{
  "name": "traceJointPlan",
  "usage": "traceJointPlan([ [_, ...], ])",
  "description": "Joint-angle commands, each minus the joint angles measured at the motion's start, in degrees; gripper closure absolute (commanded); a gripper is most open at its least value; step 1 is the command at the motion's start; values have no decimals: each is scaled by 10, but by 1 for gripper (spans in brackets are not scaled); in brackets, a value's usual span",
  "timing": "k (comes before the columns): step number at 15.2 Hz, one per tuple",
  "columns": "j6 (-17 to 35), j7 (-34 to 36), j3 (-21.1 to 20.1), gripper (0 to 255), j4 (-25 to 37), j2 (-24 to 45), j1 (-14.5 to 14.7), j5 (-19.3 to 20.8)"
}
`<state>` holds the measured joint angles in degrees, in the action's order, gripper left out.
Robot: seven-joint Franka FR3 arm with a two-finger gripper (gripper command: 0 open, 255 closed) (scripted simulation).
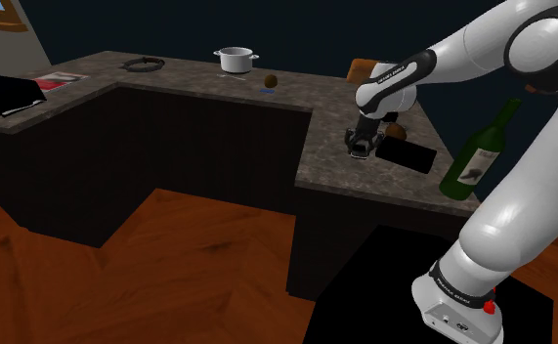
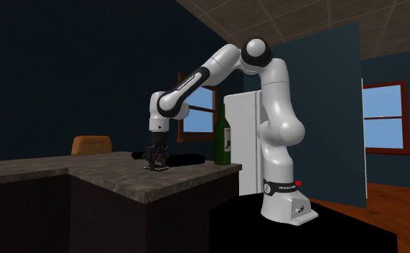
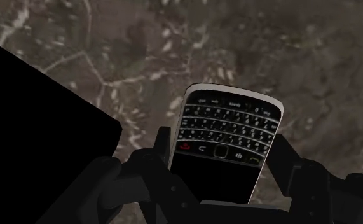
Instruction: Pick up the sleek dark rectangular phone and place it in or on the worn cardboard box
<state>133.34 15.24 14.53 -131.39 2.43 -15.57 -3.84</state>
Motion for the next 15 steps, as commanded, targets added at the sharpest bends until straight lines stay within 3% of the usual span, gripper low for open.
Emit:
traceJointPlan([
  [1,0,1,0,255,-3,-1,0,1],
  [15,-107,20,-1,255,45,-62,0,24],
])
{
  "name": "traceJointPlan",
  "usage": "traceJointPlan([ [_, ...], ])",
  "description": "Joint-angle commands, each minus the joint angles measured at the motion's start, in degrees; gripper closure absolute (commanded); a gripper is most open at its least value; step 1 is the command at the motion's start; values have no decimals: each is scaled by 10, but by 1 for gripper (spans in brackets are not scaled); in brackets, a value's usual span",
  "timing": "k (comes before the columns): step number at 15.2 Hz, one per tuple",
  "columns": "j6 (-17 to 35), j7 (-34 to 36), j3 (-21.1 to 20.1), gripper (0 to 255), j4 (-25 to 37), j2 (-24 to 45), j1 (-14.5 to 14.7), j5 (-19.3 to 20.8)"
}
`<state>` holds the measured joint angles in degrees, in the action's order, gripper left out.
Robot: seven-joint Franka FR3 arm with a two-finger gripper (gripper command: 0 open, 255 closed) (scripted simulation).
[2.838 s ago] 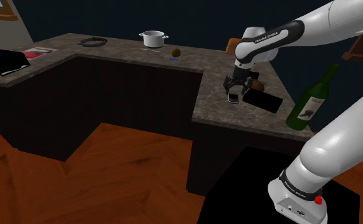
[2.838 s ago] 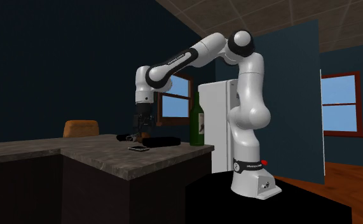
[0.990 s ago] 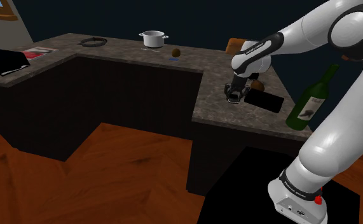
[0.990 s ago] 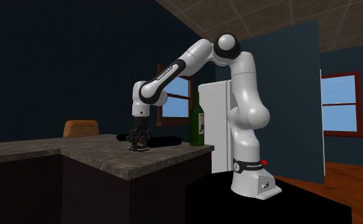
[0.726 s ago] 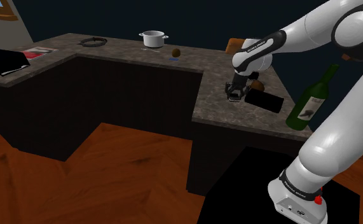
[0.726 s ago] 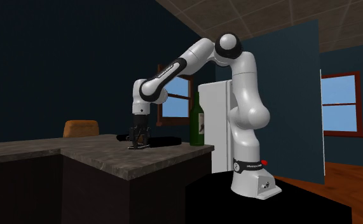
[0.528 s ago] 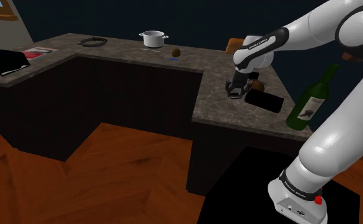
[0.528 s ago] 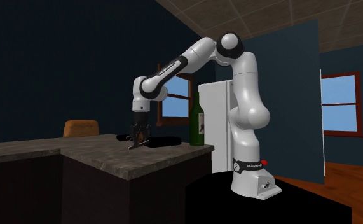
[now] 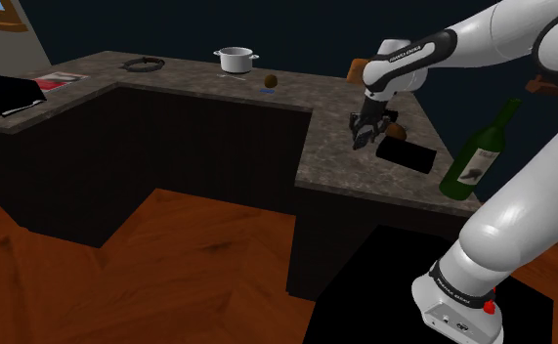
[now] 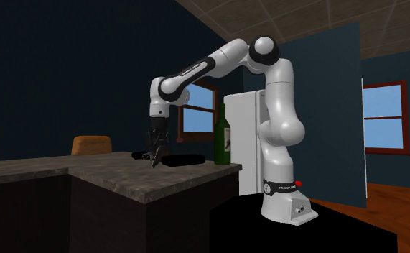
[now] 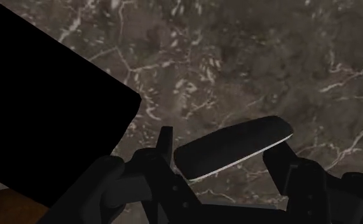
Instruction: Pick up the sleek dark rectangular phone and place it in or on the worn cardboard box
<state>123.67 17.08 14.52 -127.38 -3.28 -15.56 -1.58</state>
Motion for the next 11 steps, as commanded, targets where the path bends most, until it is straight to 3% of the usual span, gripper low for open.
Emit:
traceJointPlan([
  [1,-18,3,-1,255,10,-8,0,3],
  [11,-94,11,-3,255,60,-36,0,11],
])
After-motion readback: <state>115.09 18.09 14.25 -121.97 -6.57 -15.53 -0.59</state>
